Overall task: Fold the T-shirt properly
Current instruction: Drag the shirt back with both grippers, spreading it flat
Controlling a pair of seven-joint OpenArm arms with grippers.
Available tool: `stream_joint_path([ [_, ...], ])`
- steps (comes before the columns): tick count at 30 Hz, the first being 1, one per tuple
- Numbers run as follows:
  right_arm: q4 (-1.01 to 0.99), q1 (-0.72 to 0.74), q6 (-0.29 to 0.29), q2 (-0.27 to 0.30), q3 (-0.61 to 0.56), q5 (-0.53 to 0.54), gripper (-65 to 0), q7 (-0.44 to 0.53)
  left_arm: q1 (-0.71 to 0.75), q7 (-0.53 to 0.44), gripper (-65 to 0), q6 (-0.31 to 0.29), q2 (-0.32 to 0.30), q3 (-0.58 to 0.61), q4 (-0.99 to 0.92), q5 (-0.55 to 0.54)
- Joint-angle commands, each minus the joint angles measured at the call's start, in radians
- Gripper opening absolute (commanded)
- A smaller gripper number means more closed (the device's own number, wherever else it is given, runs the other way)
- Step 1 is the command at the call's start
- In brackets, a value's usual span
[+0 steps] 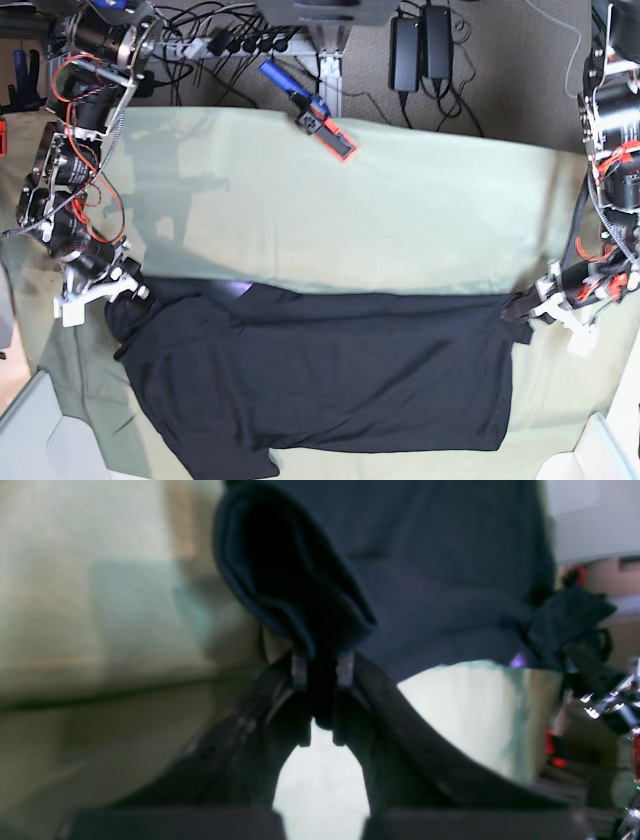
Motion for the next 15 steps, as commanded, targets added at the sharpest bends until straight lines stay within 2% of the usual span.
stream_joint_path([
  [1, 0.033, -0.002, 0.076, 0.024, 0.002, 0.012, -65.0, 0.006, -0.021, -0.004, -65.0, -0.027, -0.033, -0.003, 0.030, -0.032],
  [7, 0.113, -0.106, 0.076, 0.063, 0.002, 0.039, -65.0, -0.024, 0.021, 0.073, -65.0, -0.027, -0.098, -0.003, 0.086, -0.136],
  [15, 0.221, -0.233, 0.076, 0.101, 0.002, 0.095, -65.0, -0.079, 0.187, 0.118, -65.0, -0.027, -0.115, -0.003, 0.202, -0.206],
])
